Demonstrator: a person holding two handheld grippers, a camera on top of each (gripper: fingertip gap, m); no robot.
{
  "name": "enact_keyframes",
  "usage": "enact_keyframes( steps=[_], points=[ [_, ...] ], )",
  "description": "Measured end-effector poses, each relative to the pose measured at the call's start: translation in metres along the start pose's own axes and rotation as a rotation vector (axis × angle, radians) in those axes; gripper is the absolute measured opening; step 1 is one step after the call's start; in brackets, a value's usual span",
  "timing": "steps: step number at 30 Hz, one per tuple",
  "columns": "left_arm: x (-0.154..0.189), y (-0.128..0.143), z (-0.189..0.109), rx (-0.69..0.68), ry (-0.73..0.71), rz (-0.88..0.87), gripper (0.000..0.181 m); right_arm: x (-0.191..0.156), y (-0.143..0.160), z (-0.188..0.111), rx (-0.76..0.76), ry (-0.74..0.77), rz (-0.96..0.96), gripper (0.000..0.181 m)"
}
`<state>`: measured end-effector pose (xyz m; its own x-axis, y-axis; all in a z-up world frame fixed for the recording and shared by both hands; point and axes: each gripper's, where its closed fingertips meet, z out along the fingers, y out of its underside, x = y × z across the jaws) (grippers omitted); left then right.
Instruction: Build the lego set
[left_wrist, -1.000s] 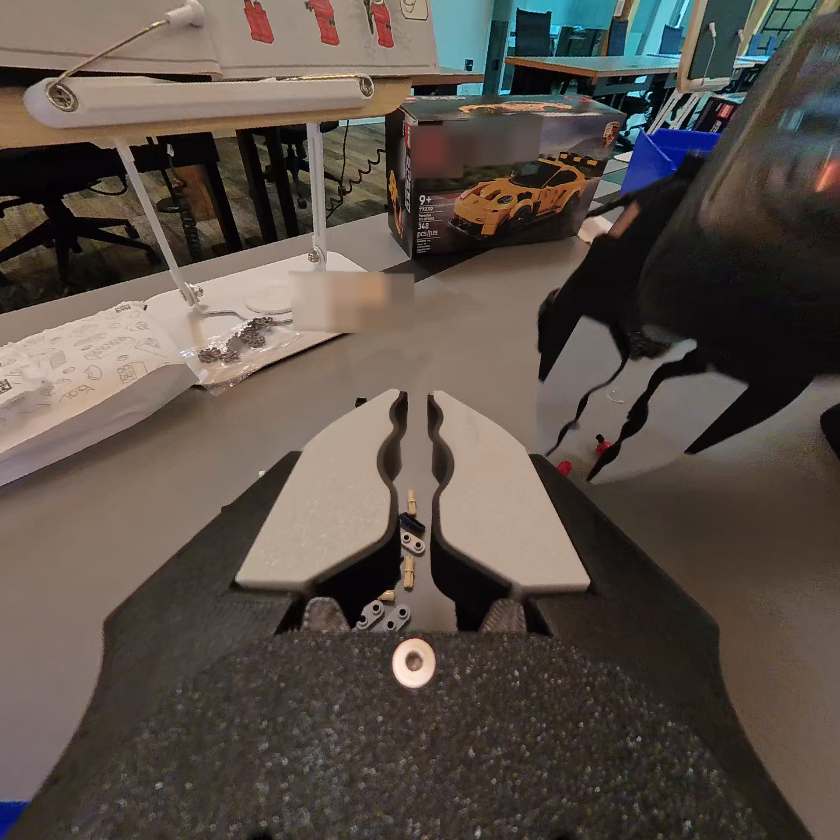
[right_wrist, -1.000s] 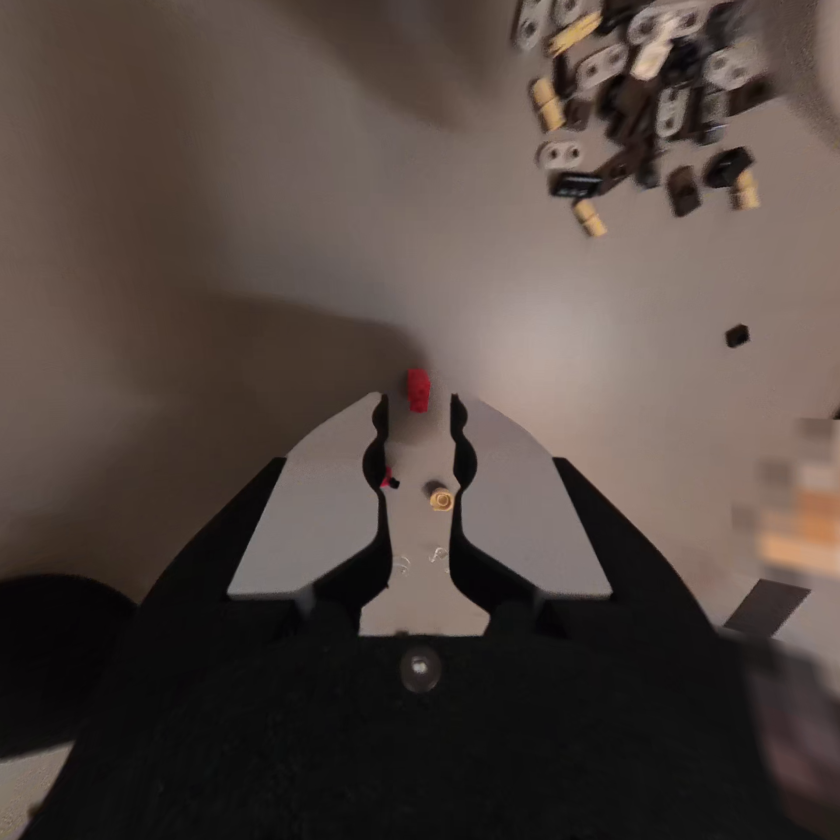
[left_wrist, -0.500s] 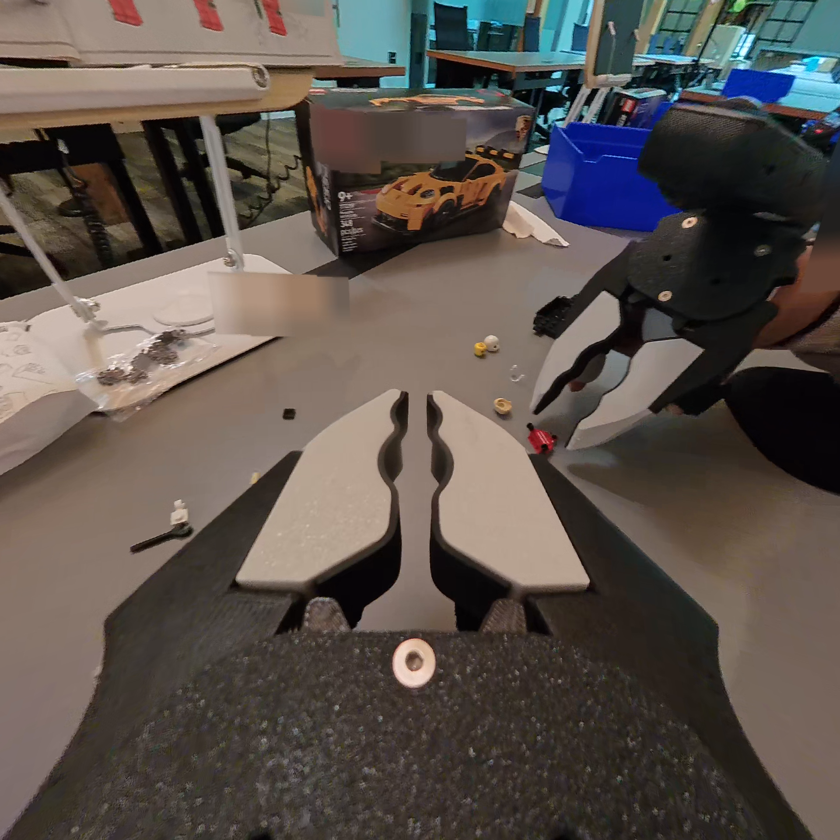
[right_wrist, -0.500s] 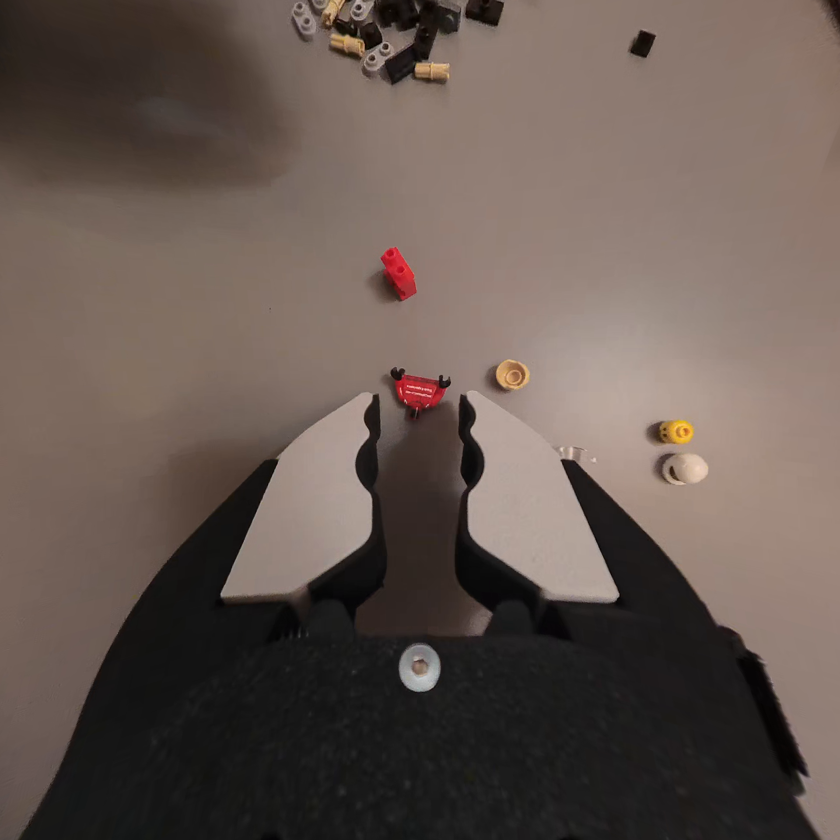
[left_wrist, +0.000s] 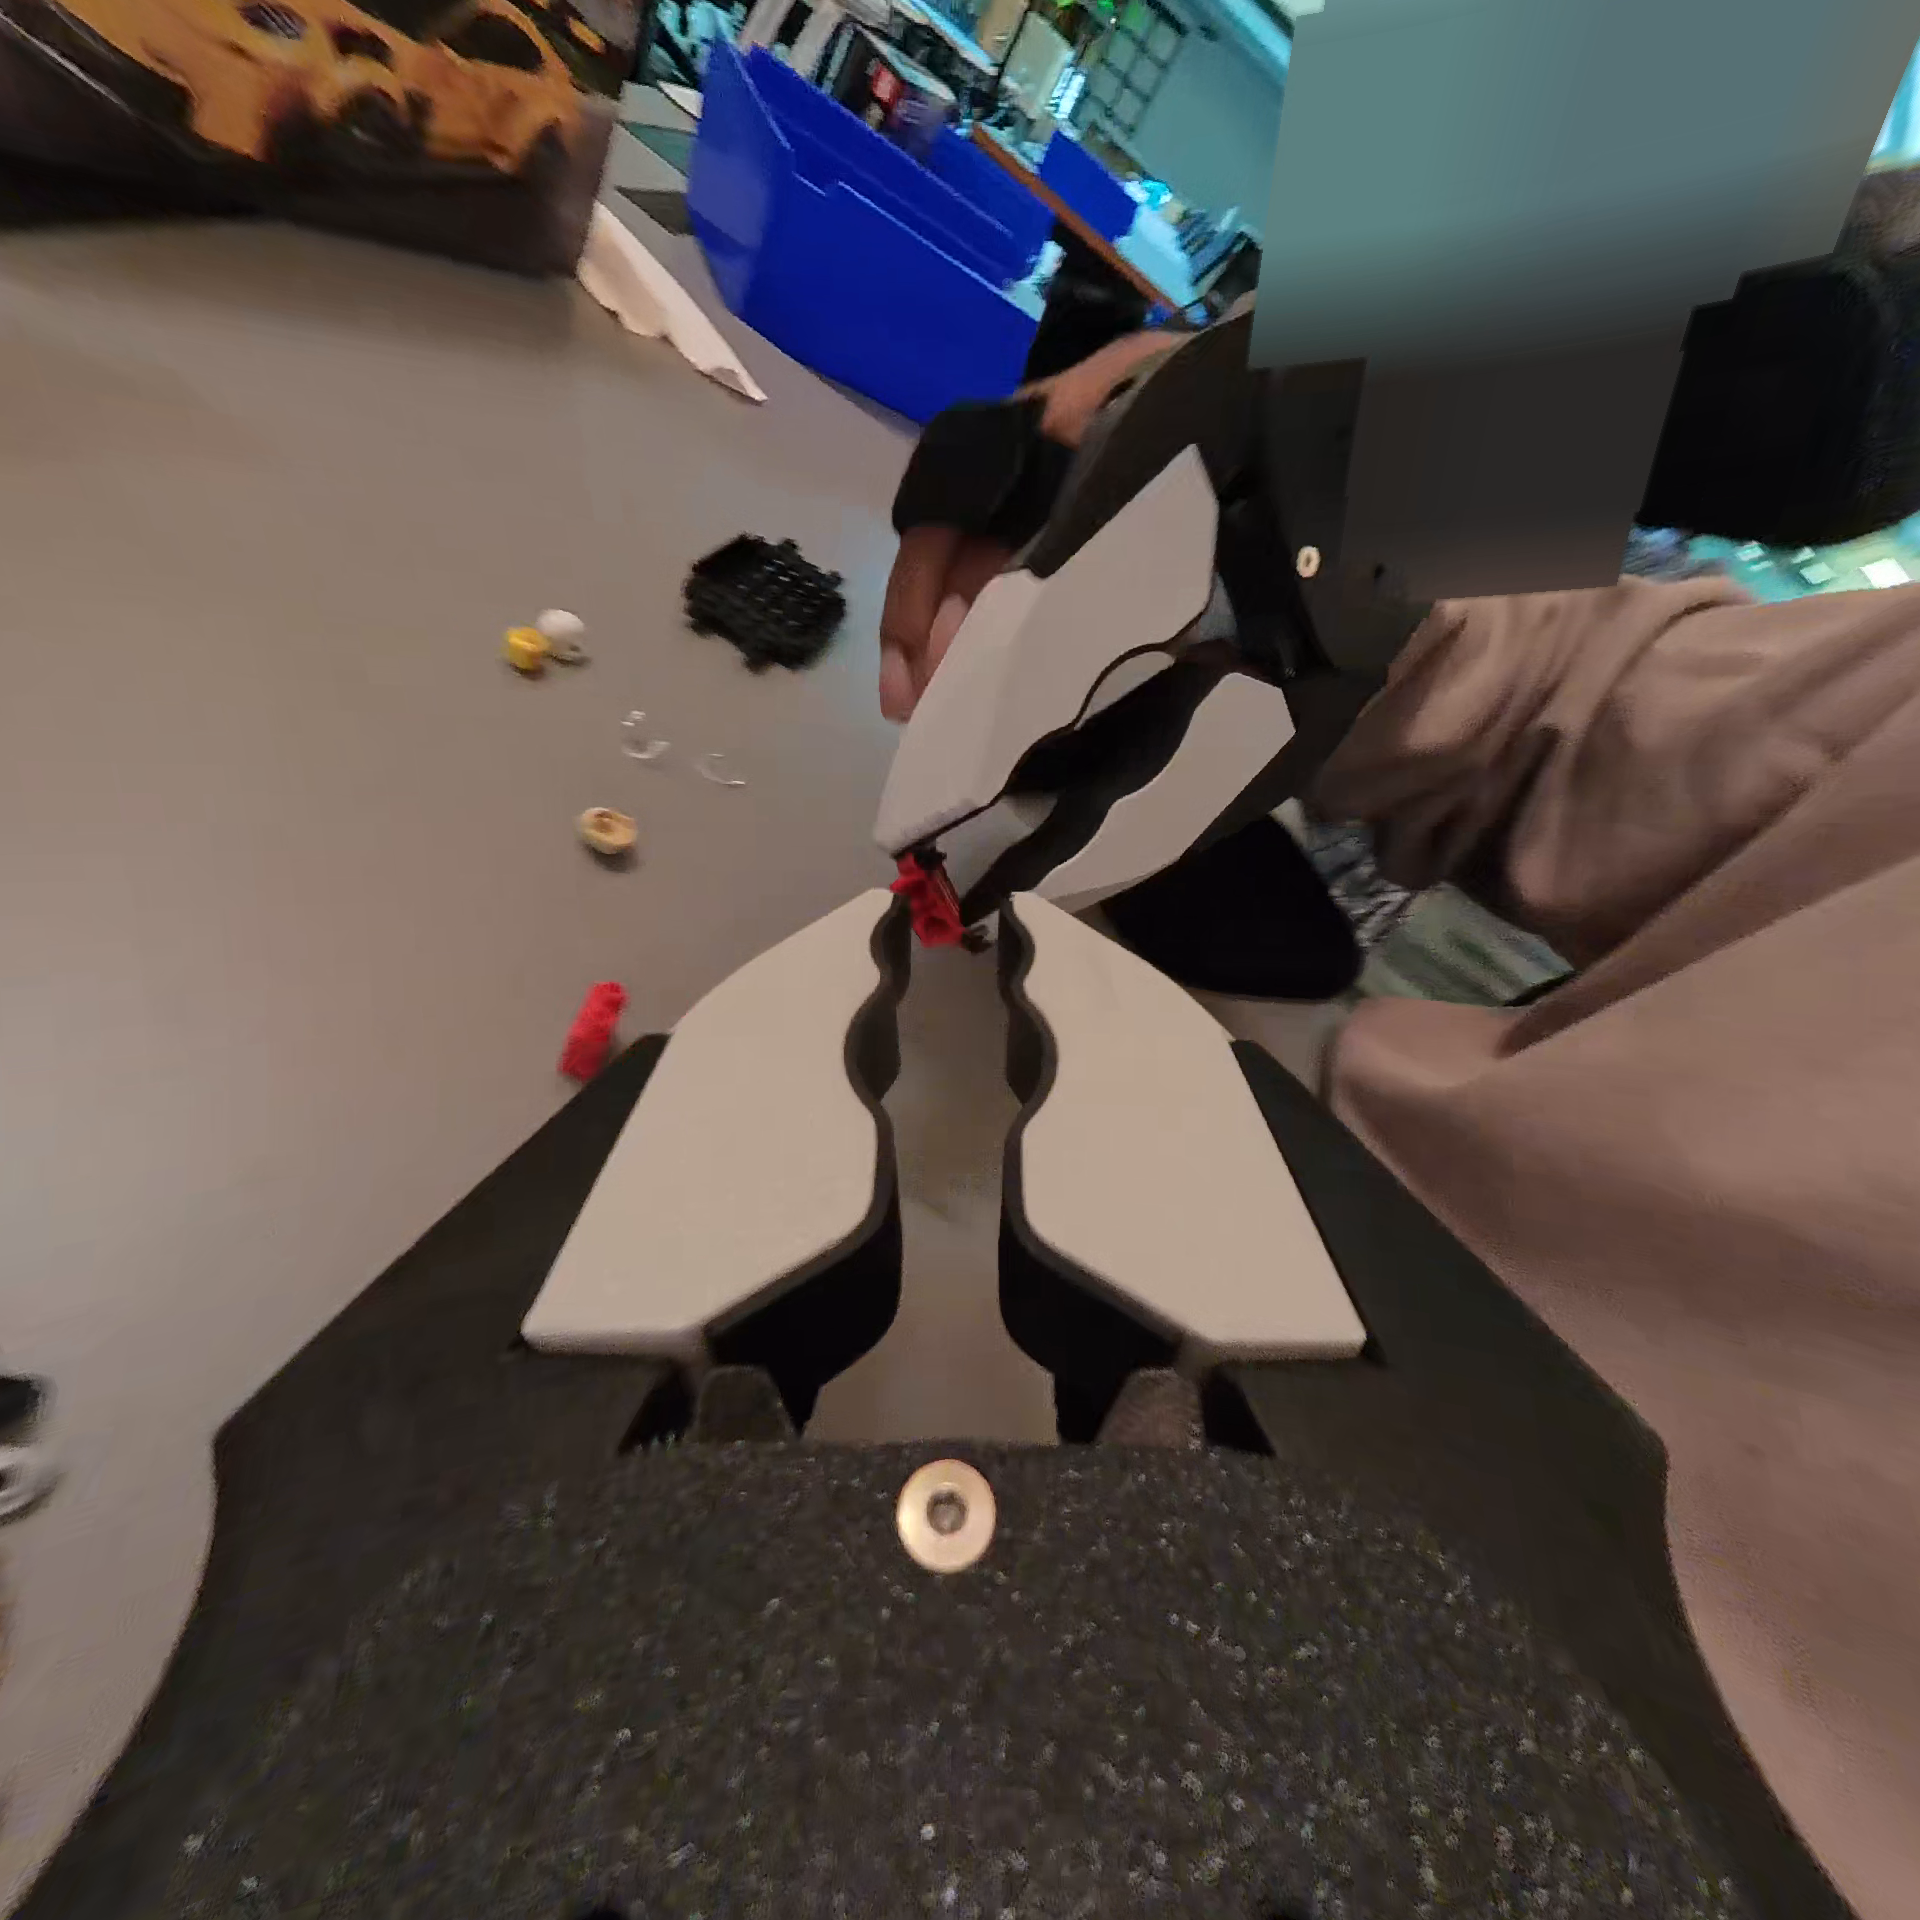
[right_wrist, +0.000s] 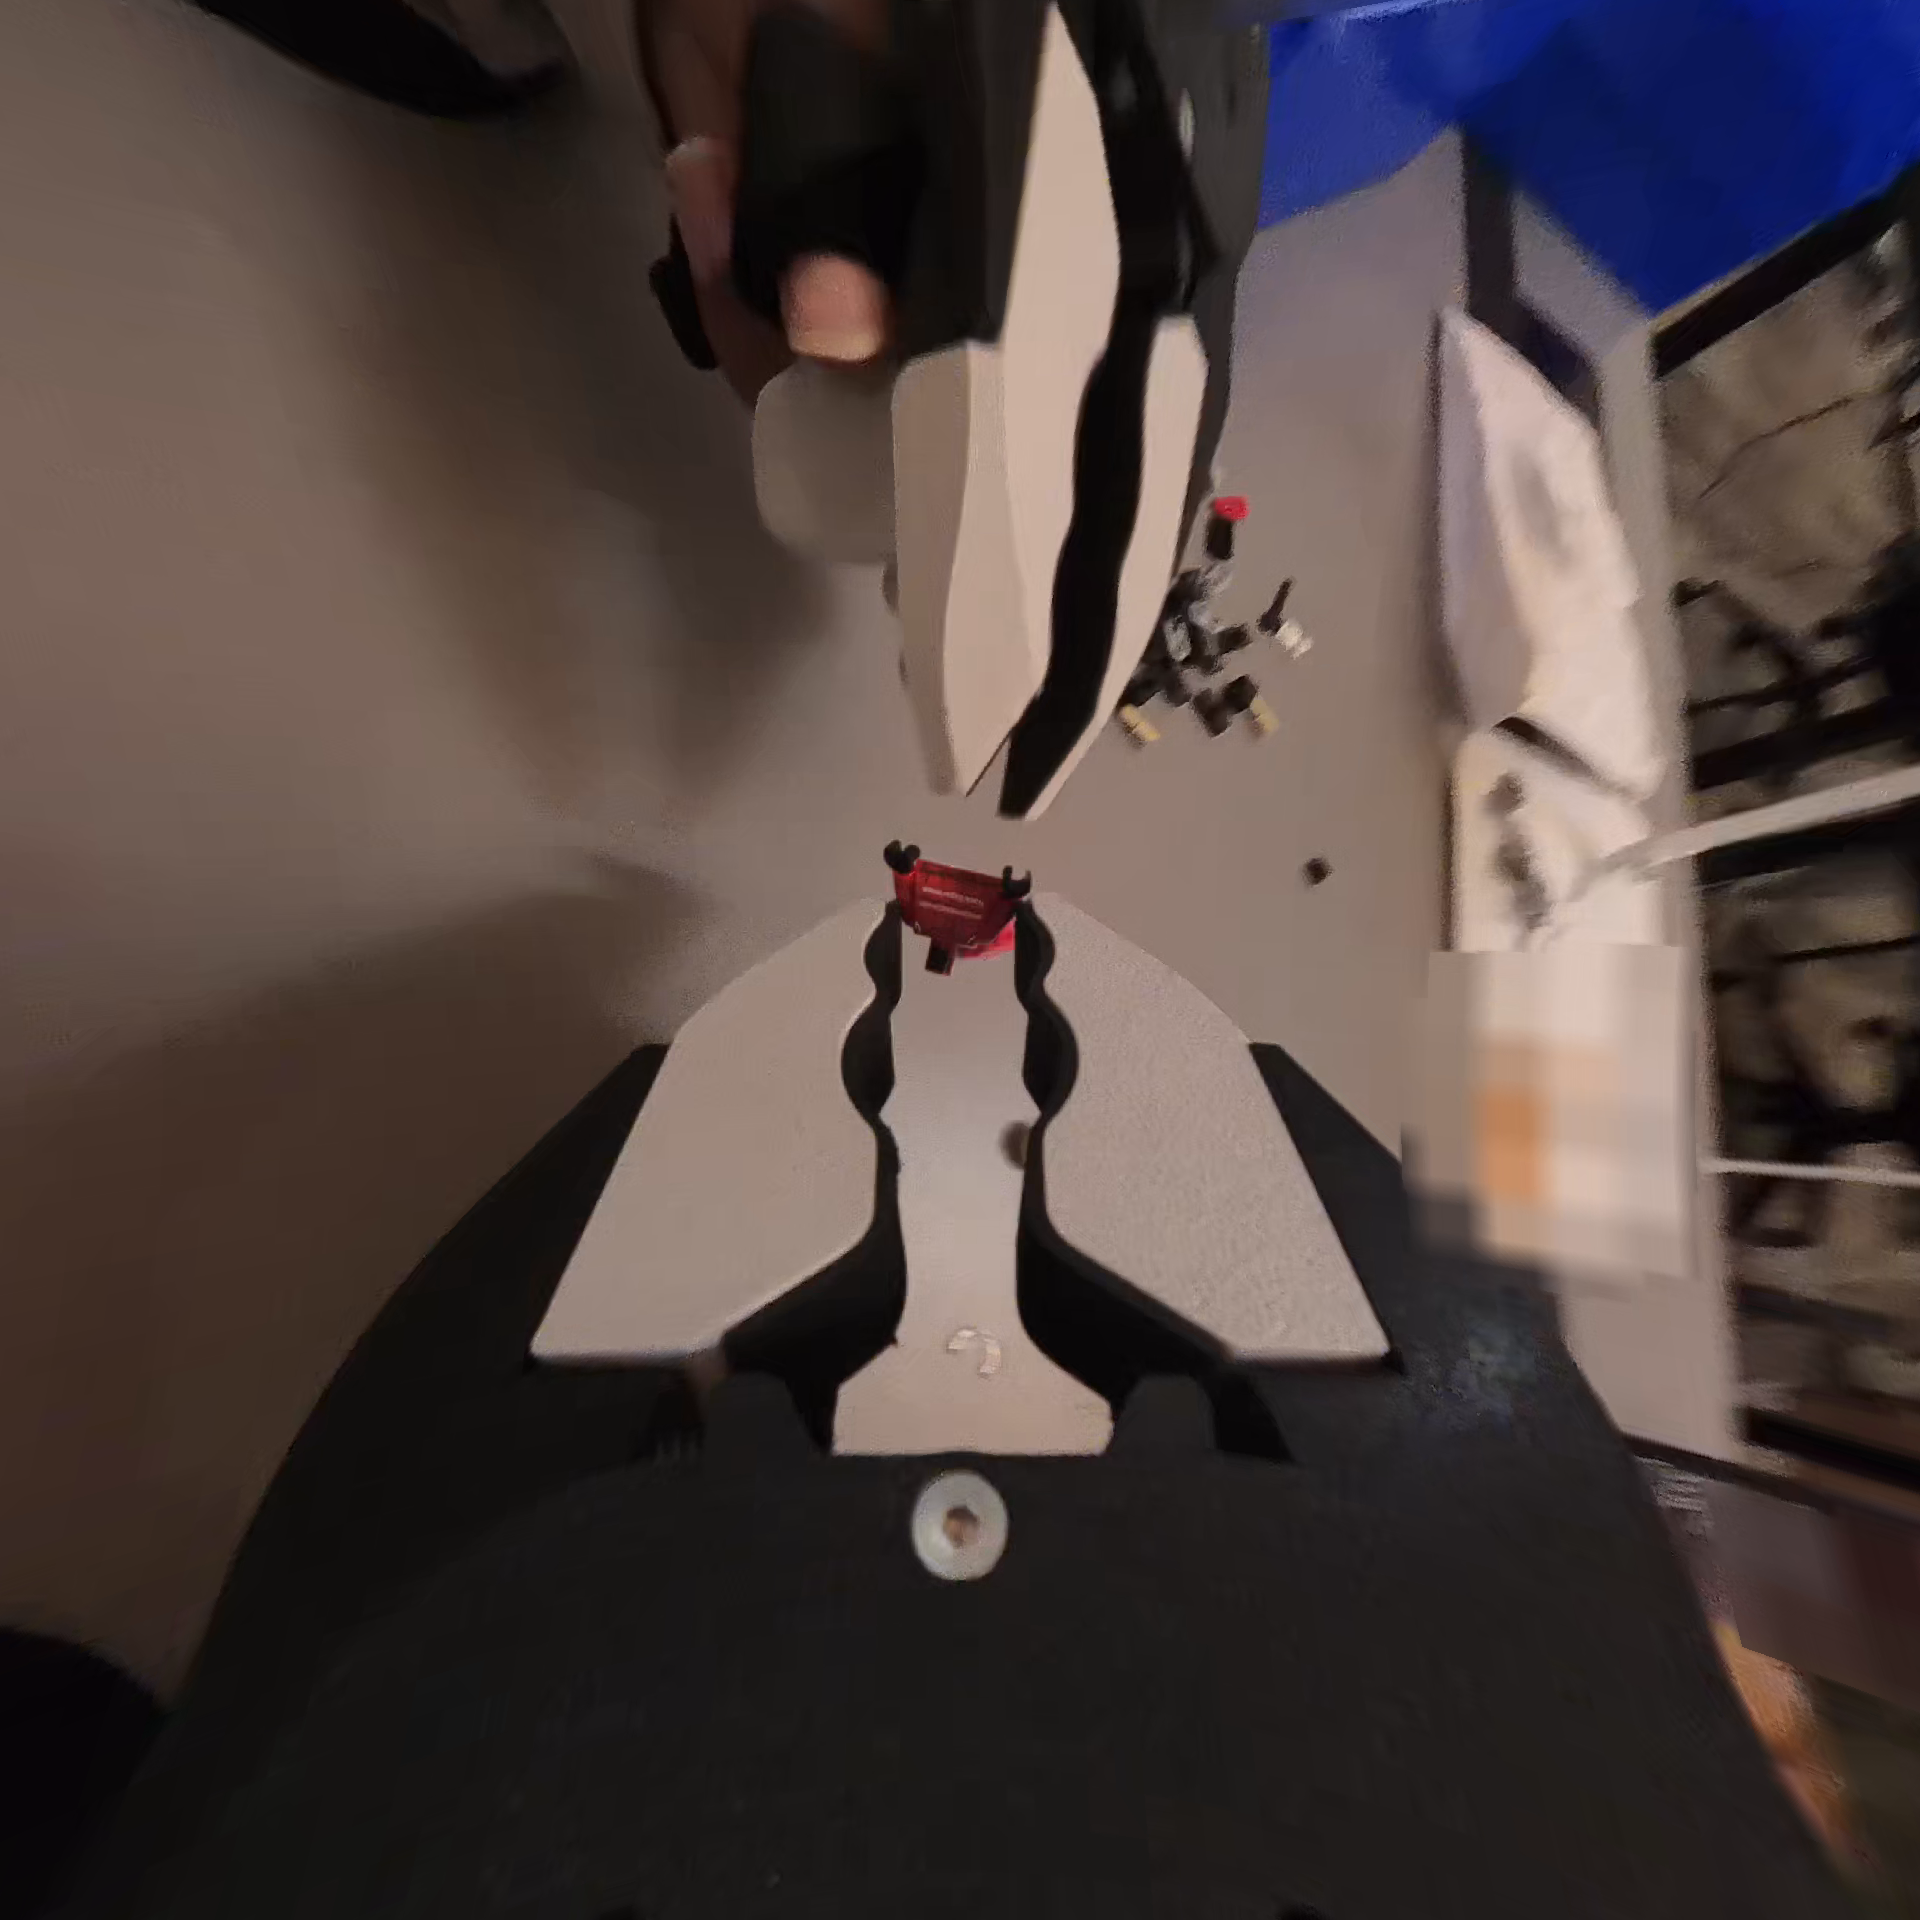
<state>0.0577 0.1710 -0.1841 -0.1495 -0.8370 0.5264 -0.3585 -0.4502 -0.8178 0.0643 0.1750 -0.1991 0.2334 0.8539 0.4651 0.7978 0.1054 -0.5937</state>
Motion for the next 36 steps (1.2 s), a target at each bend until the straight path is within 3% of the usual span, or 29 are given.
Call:
enact_keyframes(
  steps=[2,7,13,18,22,28,36],
  points=[
    [0.009,0.0,0.004,0.006,0.058,-0.054,0.018,0.003,-0.009,-0.006,-0.025,0.05,-0.114,0.02],
    [0.01,-0.005,0.003,0.039,0.049,-0.071,0.009,0.001,-0.017,-0.01,-0.072,0.096,-0.25,0.02],
    [0.018,-0.006,0.002,0.047,0.102,-0.049,0.017,0.0,-0.027,-0.016,-0.015,0.117,-0.256,0.02],
    [0.031,-0.01,0.001,0.069,0.151,0.015,0.011,0.0,-0.037,-0.023,0.051,0.111,-0.239,0.02],
    [0.031,-0.018,-0.004,0.127,0.149,0.033,0.008,0.006,-0.037,-0.028,0.141,0.082,-0.032,0.018],
    [0.041,-0.031,-0.012,0.24,0.18,0.15,0.007,0.008,-0.053,-0.042,0.542,-0.107,0.541,0.02],
    [0.061,-0.034,-0.016,0.305,0.249,0.25,0.008,0.005,-0.07,-0.053,0.787,-0.253,0.721,0.007]
  ],
)
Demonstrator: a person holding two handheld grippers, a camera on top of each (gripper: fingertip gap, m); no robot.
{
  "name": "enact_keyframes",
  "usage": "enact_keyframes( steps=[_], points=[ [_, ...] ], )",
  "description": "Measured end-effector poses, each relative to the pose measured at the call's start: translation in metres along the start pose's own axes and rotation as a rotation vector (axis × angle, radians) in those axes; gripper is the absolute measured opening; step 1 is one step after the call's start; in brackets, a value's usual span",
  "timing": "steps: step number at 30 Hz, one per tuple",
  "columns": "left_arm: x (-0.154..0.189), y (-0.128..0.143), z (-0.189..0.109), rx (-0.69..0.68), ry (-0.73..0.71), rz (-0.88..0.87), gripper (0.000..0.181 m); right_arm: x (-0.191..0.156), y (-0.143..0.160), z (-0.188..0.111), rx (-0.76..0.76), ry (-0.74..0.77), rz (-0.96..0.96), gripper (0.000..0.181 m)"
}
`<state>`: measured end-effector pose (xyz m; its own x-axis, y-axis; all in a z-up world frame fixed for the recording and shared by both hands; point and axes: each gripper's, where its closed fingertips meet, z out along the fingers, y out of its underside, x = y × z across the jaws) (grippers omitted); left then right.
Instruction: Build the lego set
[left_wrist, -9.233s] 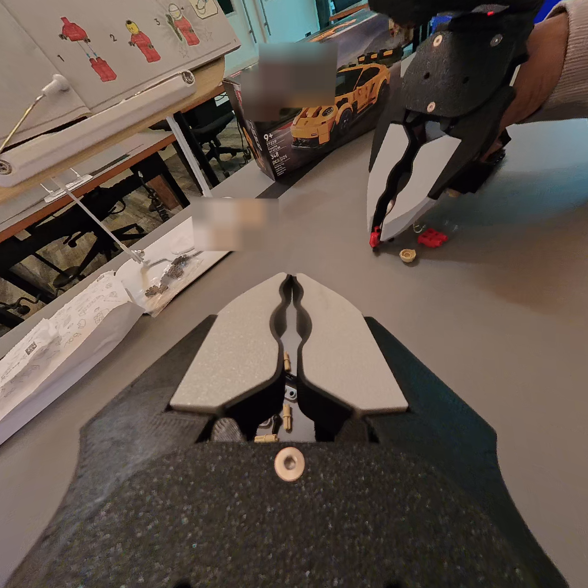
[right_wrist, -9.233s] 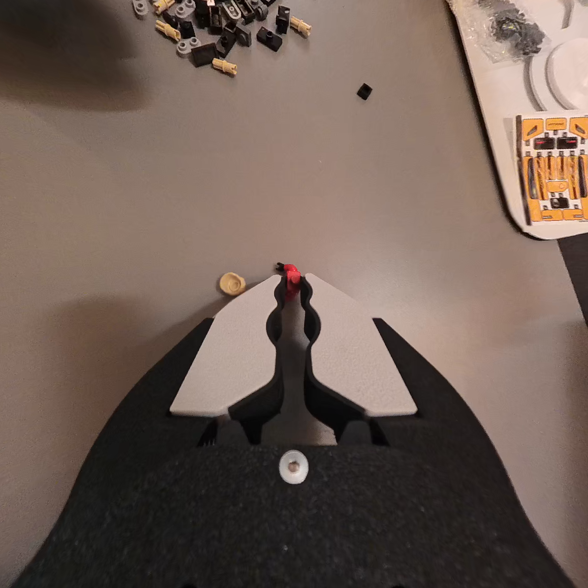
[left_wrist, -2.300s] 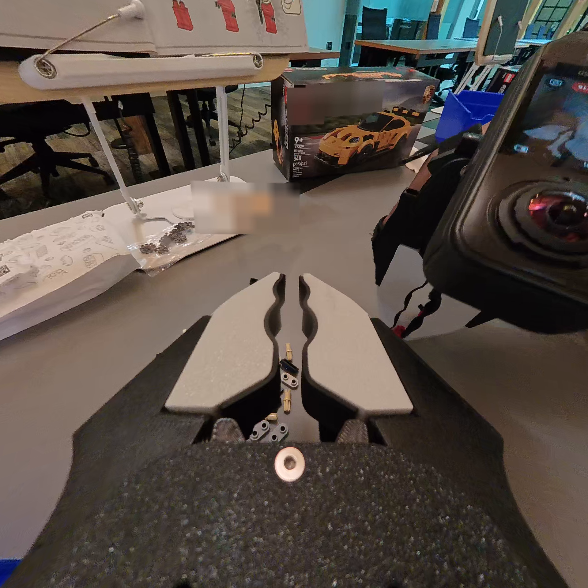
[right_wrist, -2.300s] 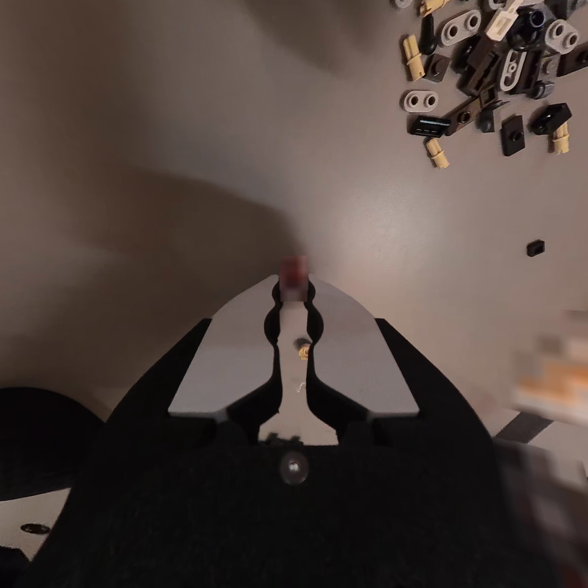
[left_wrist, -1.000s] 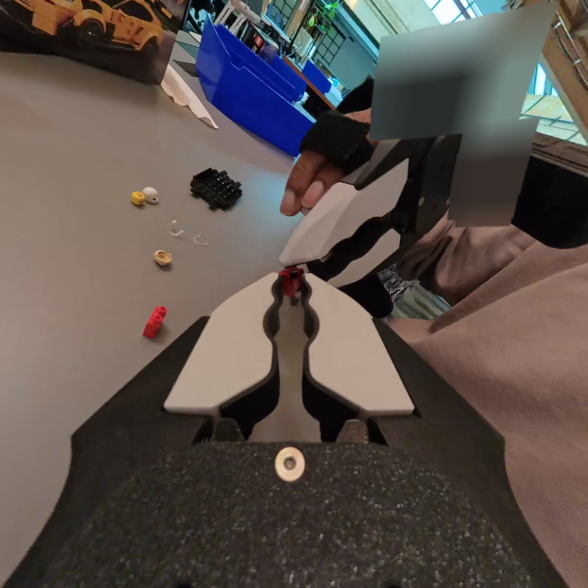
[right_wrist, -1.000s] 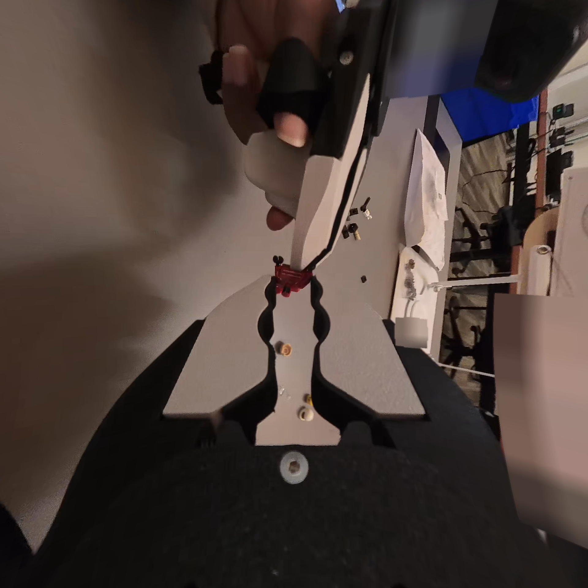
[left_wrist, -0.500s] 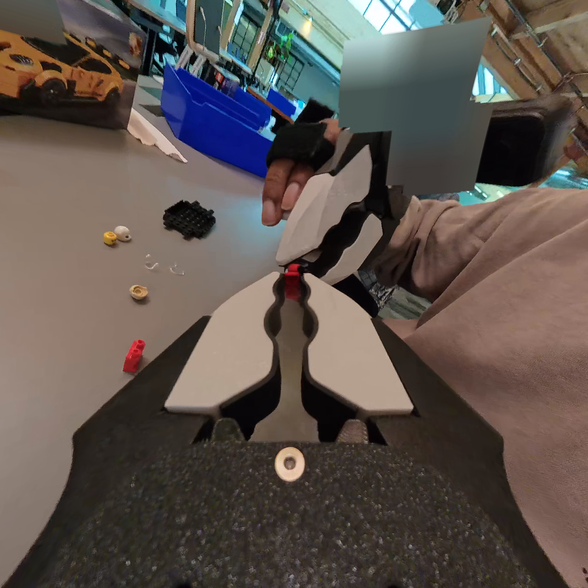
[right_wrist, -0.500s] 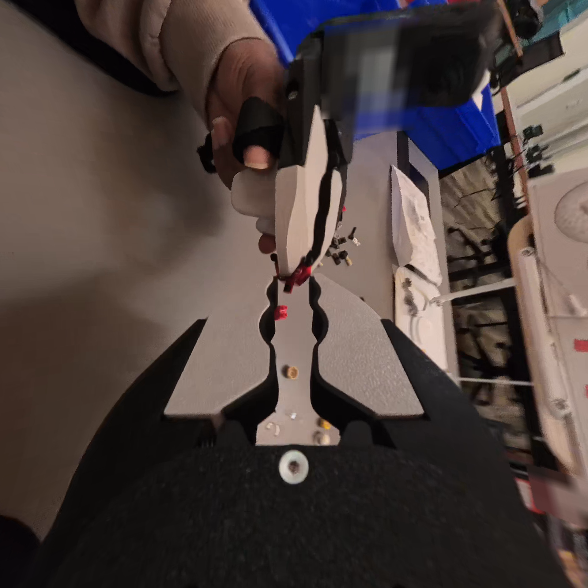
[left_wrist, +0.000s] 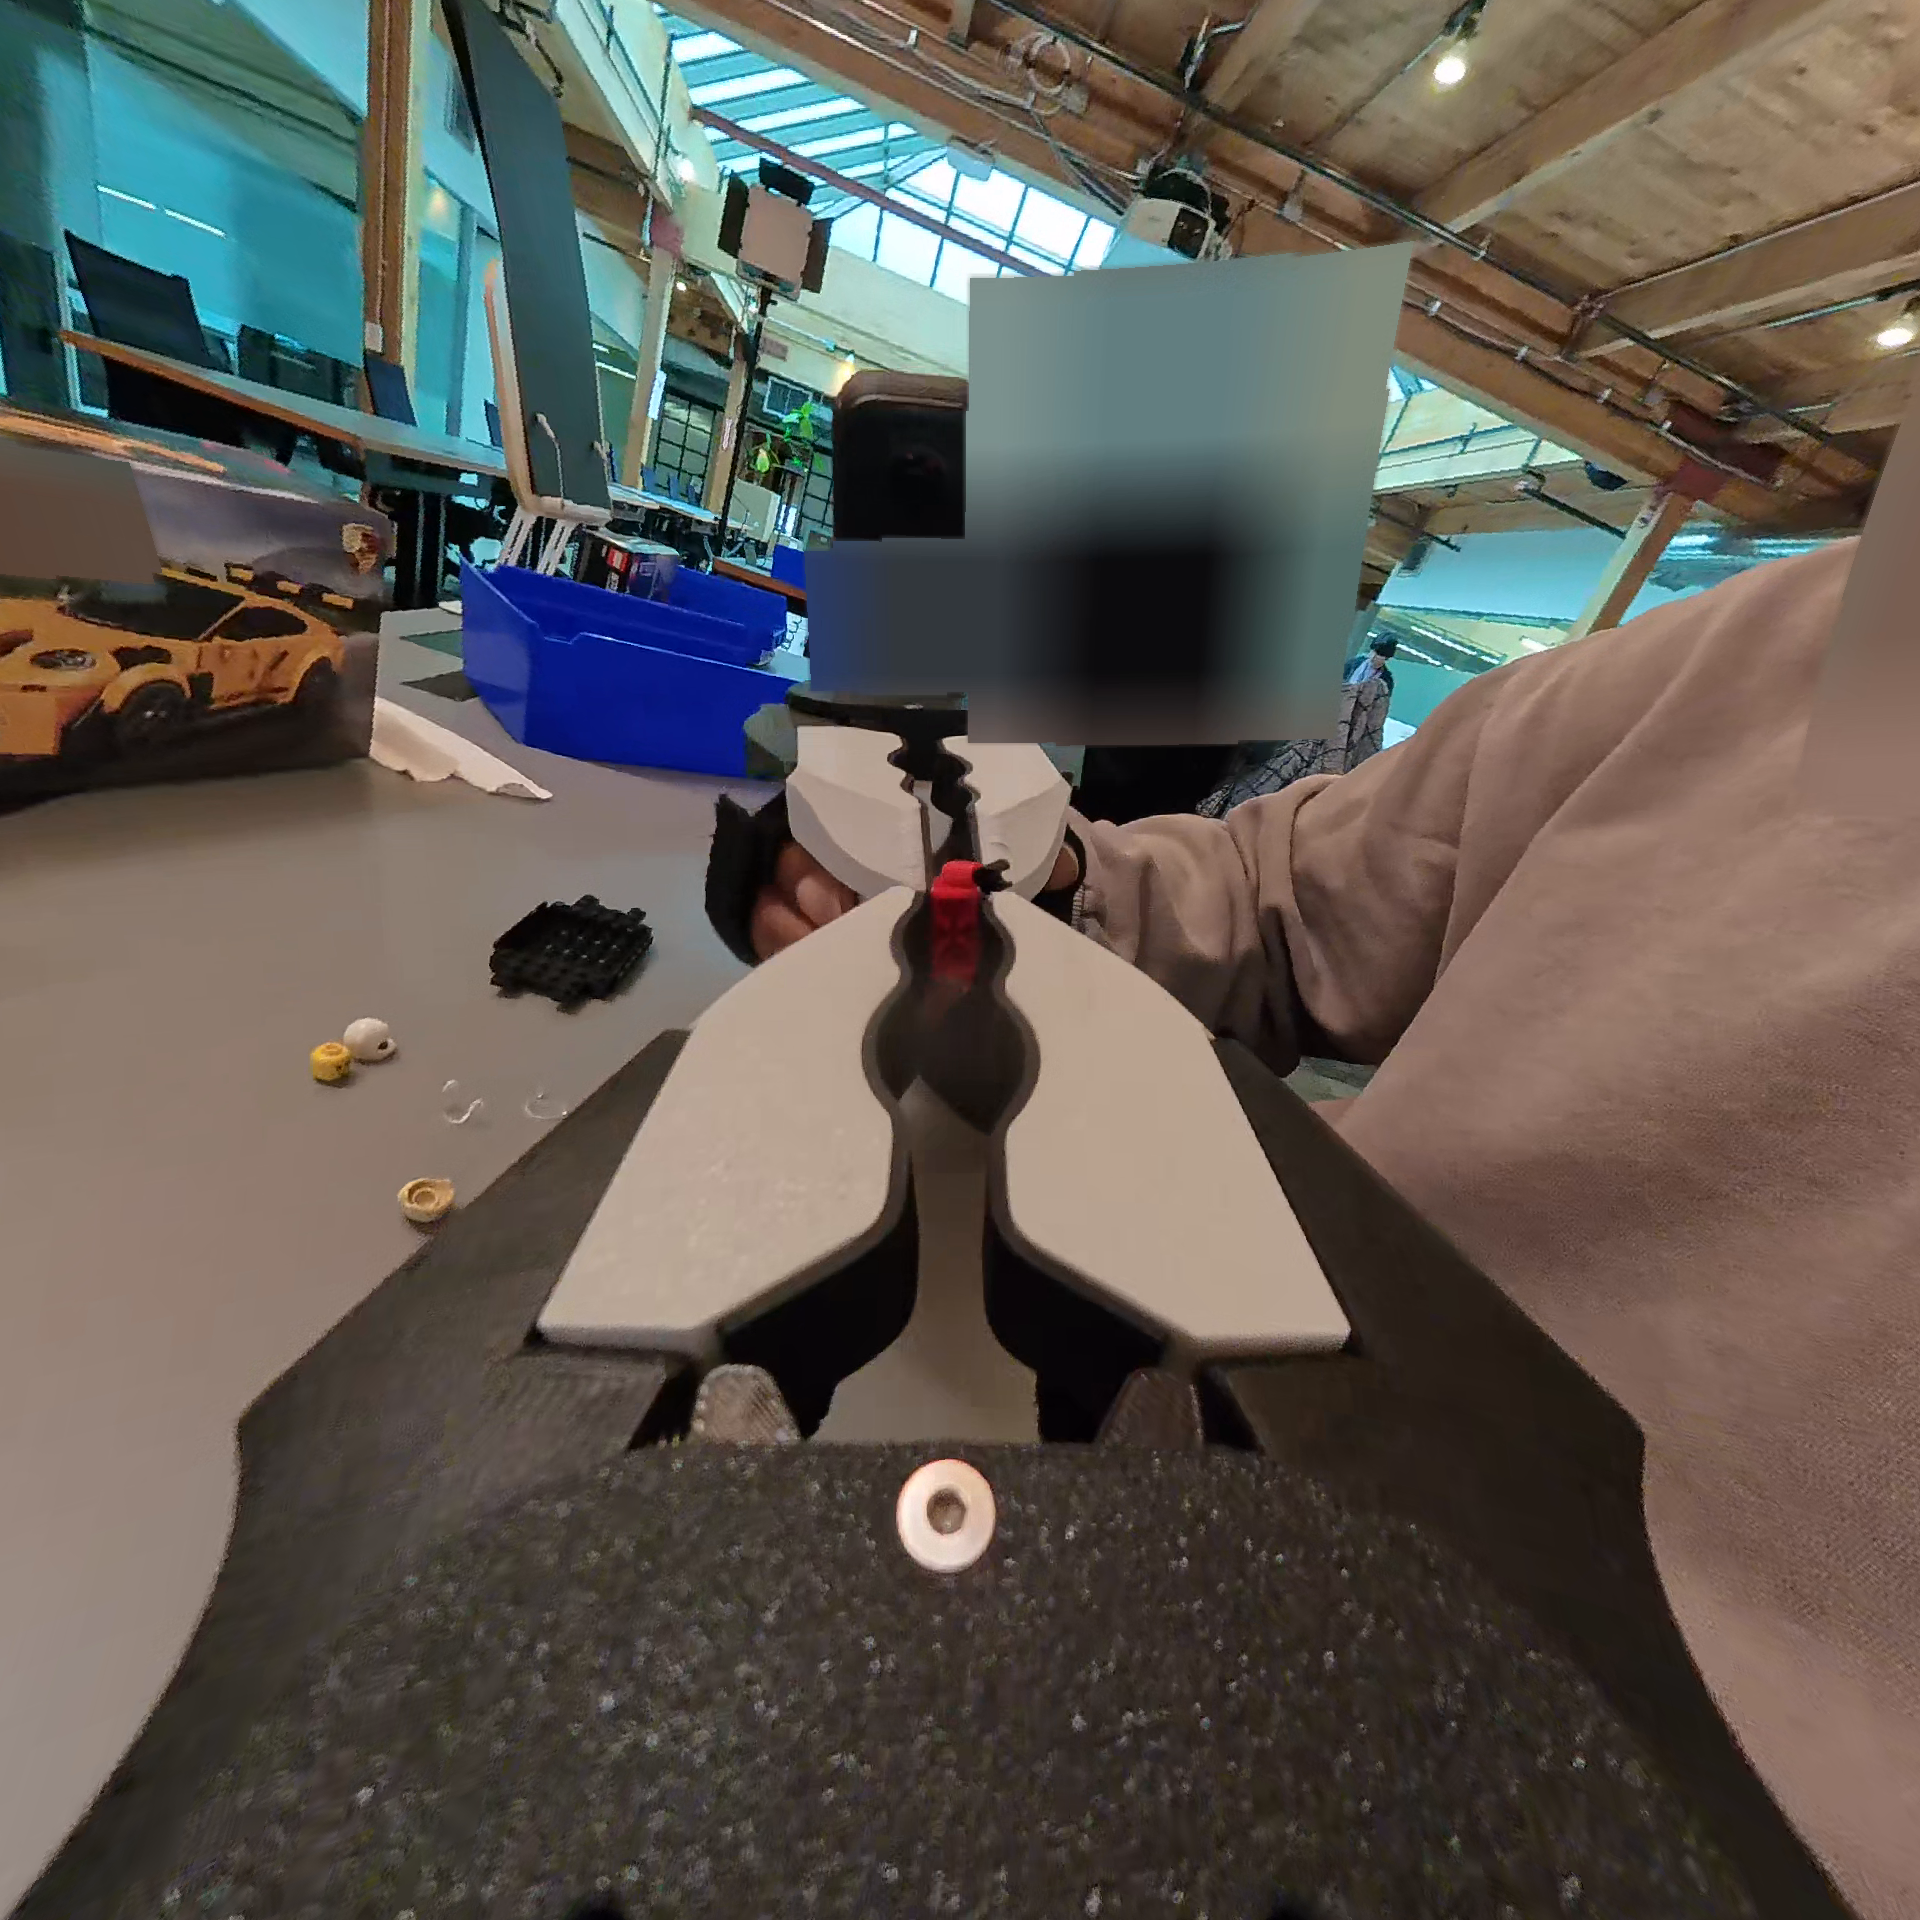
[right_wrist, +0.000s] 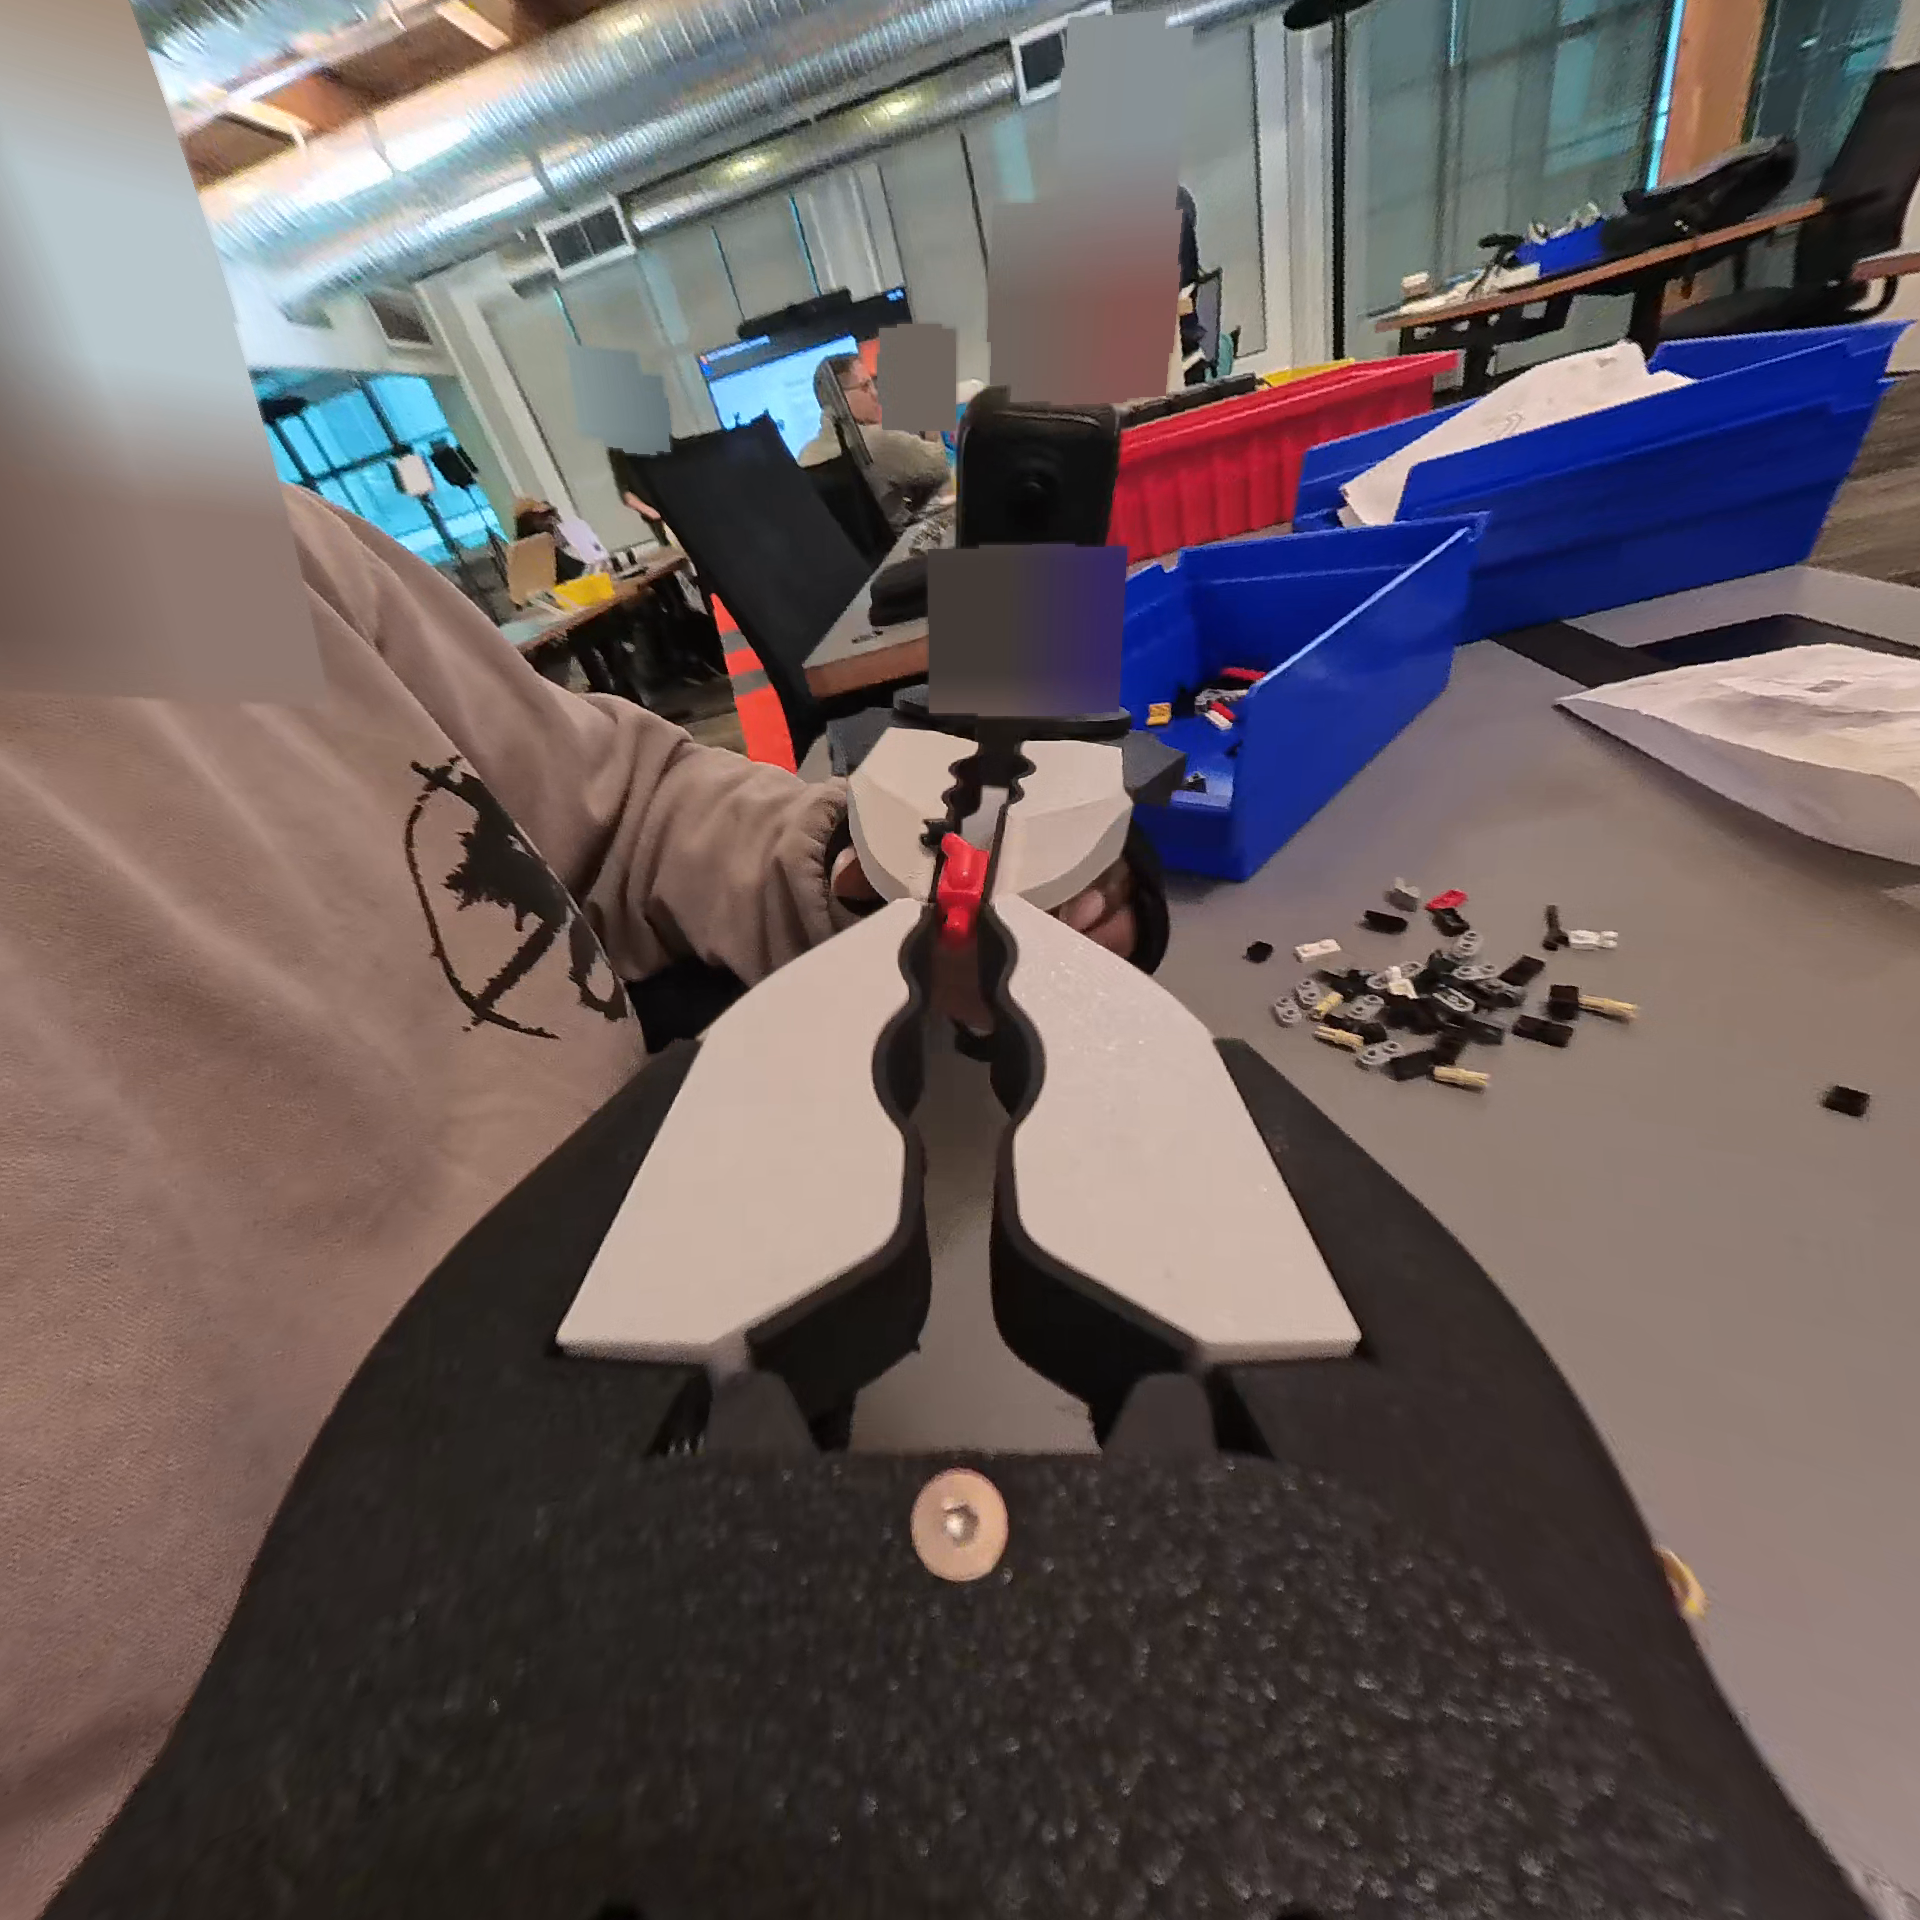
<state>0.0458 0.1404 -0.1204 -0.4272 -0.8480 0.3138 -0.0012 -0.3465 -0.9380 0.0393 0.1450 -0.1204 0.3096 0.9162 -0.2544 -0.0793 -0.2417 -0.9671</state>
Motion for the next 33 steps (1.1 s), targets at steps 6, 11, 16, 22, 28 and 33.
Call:
enact_keyframes(
  steps=[6,11,16,22,28,33],
  points=[
    [-0.001,0.003,-0.003,-0.056,-0.022,0.076,0.008,0.0,0.004,-0.003,-0.04,-0.016,-0.02,0.005],
    [-0.004,0.006,-0.004,-0.096,-0.057,0.124,0.006,0.003,0.007,-0.008,-0.073,-0.006,-0.028,0.005],
    [-0.005,0.007,-0.004,-0.102,-0.066,0.132,0.009,0.004,0.008,-0.008,-0.06,-0.014,-0.014,0.005],
    [-0.002,0.009,-0.002,-0.112,-0.053,0.137,0.007,0.002,0.009,-0.006,-0.066,-0.019,-0.03,0.005],
    [-0.003,0.003,-0.002,-0.076,-0.068,0.138,0.007,0.005,0.009,-0.004,-0.056,0.021,-0.053,0.018],
    [-0.002,0.006,0.0,-0.086,-0.058,0.14,0.007,0.002,0.007,-0.001,-0.038,0.012,-0.065,0.007]
  ],
)
